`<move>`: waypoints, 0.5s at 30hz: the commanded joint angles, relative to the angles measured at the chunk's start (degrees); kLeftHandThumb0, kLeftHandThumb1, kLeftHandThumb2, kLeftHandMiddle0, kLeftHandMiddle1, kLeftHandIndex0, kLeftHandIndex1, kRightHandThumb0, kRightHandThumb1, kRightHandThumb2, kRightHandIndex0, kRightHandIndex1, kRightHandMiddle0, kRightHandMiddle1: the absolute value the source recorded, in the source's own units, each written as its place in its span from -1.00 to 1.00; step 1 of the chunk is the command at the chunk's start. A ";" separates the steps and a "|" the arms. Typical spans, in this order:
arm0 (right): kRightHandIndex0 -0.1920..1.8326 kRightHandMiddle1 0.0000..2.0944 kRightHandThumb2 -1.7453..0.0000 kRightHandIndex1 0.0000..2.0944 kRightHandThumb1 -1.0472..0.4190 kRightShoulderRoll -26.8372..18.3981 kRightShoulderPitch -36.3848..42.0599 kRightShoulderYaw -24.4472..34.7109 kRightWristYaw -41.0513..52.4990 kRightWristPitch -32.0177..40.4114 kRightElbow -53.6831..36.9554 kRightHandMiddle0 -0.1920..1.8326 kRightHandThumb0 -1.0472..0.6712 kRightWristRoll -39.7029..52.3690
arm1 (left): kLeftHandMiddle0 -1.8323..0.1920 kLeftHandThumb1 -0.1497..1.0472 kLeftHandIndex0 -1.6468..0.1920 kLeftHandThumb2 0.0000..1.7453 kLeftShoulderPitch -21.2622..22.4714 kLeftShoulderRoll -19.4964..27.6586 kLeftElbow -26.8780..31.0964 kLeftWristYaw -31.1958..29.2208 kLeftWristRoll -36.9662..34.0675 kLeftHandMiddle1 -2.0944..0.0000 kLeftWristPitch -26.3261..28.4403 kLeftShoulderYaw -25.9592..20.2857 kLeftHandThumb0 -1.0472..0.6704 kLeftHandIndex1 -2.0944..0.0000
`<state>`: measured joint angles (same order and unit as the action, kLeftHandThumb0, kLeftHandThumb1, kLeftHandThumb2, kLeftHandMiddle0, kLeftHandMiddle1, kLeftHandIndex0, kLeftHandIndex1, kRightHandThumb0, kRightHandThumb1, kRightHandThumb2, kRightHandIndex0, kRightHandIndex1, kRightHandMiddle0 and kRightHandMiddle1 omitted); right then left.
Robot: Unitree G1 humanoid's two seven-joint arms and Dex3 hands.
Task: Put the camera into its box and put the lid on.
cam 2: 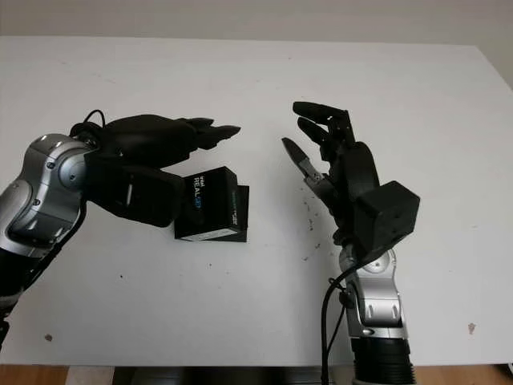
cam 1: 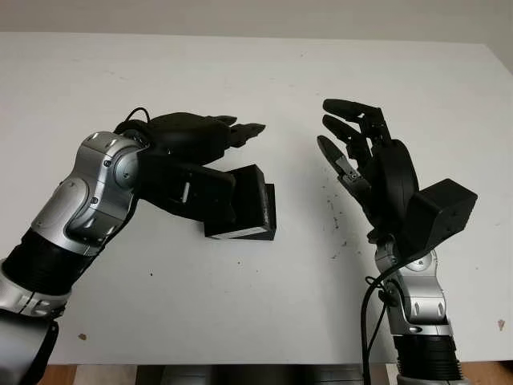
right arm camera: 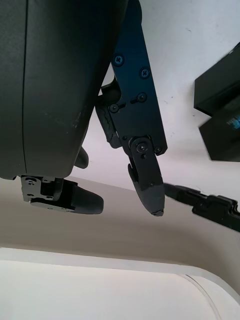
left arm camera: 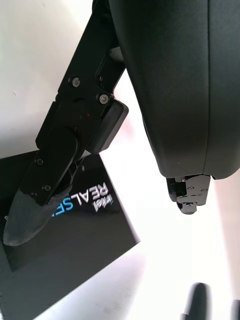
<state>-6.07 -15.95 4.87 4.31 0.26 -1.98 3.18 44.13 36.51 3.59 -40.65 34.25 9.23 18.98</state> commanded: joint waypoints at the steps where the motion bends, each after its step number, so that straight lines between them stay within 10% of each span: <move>1: -0.82 0.14 0.89 -0.29 -1.00 -0.18 0.72 -0.21 0.05 0.46 -1.16 -0.87 -0.41 -0.04 | 0.85 1.00 0.81 -0.91 0.52 -0.87 -0.30 1.08 -0.35 0.93 0.21 -1.28 -0.38 0.93; 15: -0.79 0.11 0.90 -0.31 -1.00 -0.02 1.24 -0.98 -0.13 0.94 -1.46 -0.83 -0.42 -1.00 | 0.79 1.00 0.77 -0.93 2.05 -3.76 -3.66 5.00 -1.87 0.93 -0.27 -2.42 -0.33 0.93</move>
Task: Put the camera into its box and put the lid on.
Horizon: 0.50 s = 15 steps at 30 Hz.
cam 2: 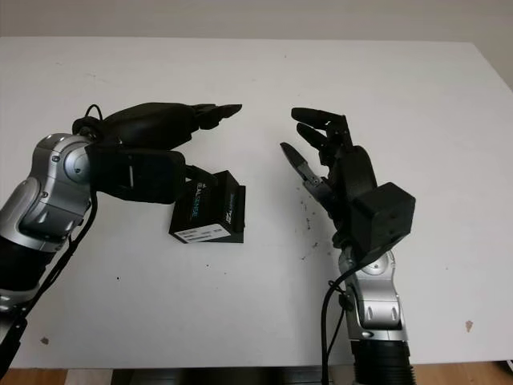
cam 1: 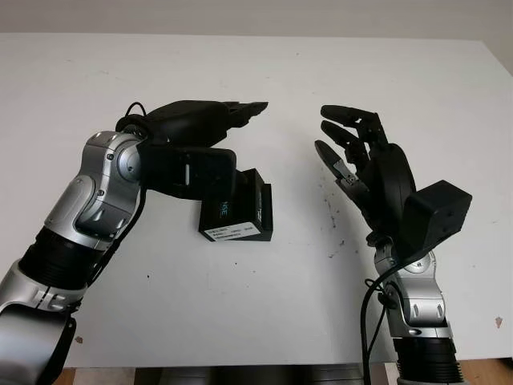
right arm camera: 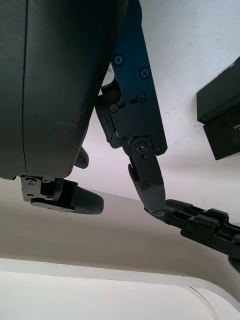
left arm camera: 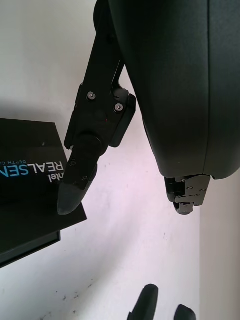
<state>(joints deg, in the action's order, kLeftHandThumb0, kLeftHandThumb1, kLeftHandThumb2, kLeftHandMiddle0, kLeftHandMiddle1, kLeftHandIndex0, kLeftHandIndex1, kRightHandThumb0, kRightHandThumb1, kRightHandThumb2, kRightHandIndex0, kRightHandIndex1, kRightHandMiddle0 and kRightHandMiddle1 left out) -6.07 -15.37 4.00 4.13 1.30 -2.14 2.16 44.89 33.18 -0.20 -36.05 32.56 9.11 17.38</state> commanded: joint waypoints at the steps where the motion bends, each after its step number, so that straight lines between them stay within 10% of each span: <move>1: -0.79 0.11 0.90 -0.31 -1.00 -0.01 0.67 -0.16 0.03 -0.16 -1.30 -0.83 -0.42 -0.01 | 0.79 1.00 0.77 -0.93 1.32 -0.46 0.10 0.42 -0.18 0.93 -0.05 -0.77 -0.34 0.93; 15: -0.78 0.12 0.90 -0.32 -1.00 0.05 0.50 -0.27 0.03 -0.05 -0.96 -0.83 -0.42 0.23 | 0.70 1.00 0.71 -0.74 -1.70 -1.85 3.60 6.73 -5.79 0.93 0.11 -7.46 -0.40 0.92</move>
<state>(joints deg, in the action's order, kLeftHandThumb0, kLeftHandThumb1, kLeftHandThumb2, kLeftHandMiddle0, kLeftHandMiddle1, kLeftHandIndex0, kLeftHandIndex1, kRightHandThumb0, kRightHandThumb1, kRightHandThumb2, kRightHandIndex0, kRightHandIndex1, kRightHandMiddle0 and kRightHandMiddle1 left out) -6.07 -15.36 3.56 4.14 1.29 -2.14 2.12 44.19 31.65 1.66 -30.67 27.16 8.93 11.72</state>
